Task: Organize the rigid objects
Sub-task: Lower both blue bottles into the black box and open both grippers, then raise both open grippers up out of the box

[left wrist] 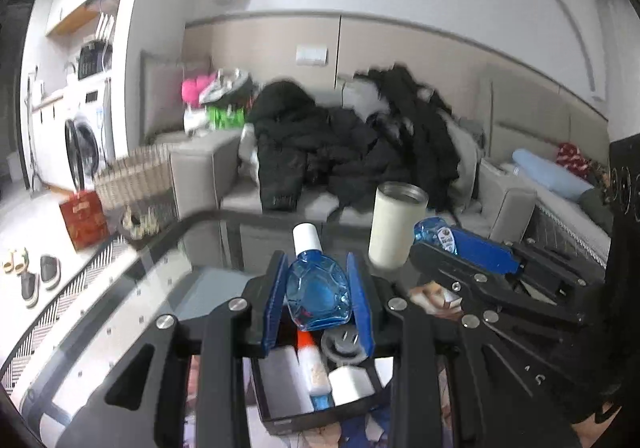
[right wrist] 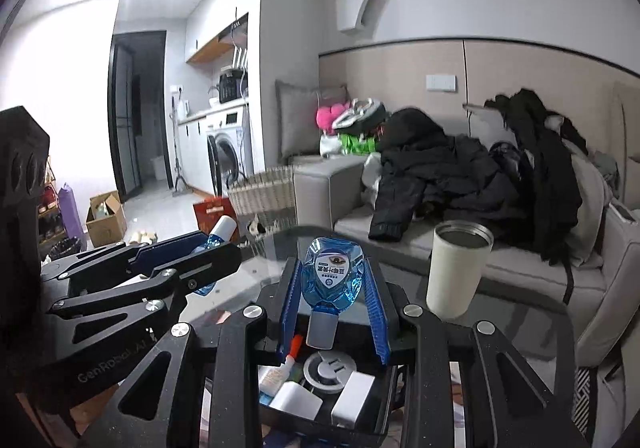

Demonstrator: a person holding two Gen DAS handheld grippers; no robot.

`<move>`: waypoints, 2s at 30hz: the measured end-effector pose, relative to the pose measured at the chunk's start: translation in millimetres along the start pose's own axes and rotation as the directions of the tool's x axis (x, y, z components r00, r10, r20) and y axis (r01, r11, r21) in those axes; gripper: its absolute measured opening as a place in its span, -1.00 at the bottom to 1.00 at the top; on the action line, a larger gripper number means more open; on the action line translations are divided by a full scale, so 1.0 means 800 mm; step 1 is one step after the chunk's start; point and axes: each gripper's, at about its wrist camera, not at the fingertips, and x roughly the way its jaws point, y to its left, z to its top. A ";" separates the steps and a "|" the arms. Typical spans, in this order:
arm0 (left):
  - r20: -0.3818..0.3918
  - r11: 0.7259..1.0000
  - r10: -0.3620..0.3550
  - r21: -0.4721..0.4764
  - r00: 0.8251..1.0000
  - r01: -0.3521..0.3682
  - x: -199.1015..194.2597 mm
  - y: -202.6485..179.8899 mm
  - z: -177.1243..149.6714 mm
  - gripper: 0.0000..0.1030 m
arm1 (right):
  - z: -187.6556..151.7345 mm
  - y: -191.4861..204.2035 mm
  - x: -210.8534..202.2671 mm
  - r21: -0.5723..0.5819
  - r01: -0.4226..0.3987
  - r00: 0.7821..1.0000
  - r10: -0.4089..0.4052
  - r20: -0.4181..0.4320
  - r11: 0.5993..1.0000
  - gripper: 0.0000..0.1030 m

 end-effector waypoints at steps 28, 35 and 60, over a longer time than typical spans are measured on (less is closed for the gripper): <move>-0.377 1.000 0.019 -0.014 0.926 -0.026 0.087 0.002 -0.044 -0.49 | -0.079 -0.030 0.115 0.185 -0.018 0.867 0.108 -0.486 0.983 -0.40; -0.351 0.999 0.031 -0.021 0.936 -0.040 0.079 0.006 -0.041 -0.29 | -0.075 -0.028 0.111 0.177 -0.016 0.873 0.101 -0.477 0.984 -0.40; 0.132 0.984 0.179 -0.012 0.975 -0.179 -0.089 0.001 -0.028 0.69 | -0.032 0.004 -0.064 0.066 0.018 1.000 -0.017 -0.014 0.998 0.51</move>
